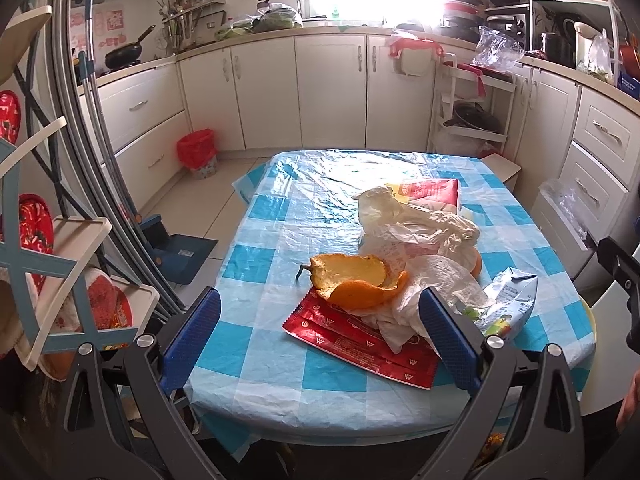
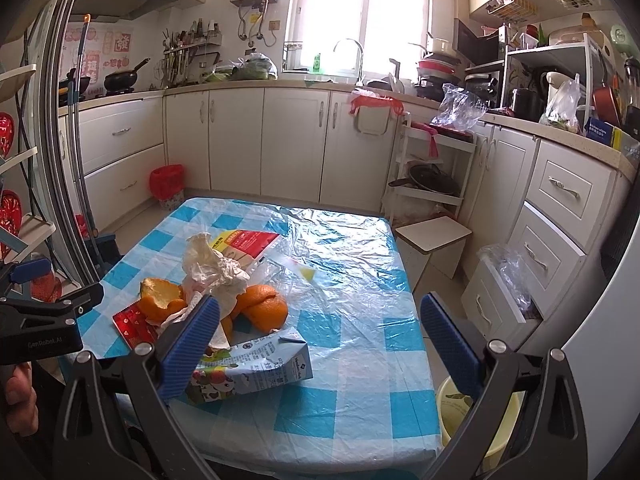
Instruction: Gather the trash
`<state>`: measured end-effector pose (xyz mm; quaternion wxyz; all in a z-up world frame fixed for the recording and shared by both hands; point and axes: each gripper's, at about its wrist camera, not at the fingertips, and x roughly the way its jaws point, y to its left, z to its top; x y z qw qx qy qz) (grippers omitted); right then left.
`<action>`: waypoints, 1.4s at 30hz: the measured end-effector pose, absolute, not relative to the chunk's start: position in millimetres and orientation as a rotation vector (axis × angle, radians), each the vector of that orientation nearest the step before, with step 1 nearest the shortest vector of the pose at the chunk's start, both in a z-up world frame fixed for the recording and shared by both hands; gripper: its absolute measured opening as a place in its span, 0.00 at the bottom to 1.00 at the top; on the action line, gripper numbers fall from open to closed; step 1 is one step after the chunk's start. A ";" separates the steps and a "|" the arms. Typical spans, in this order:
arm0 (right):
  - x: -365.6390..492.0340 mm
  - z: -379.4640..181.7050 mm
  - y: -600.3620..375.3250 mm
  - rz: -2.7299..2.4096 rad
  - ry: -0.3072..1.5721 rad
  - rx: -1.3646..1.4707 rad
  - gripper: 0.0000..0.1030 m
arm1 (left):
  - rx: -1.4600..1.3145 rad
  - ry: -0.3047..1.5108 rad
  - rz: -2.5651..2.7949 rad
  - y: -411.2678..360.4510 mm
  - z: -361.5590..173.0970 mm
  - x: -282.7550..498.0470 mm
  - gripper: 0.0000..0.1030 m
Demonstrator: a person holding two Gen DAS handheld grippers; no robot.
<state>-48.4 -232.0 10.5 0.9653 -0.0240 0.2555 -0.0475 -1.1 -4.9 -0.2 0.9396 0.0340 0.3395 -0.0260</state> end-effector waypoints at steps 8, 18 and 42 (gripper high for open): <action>-48.5 10.0 -232.2 -0.095 0.519 -0.051 0.93 | 0.074 0.692 -0.052 -5.1 -0.1 -1.4 0.92; -48.4 9.6 -232.6 -0.094 0.518 -0.047 0.93 | 0.075 0.692 -0.052 -5.0 0.1 -1.5 0.92; -33.2 9.9 -224.5 -0.011 0.509 -0.021 0.93 | 0.016 0.794 -0.044 18.3 -13.2 17.1 0.92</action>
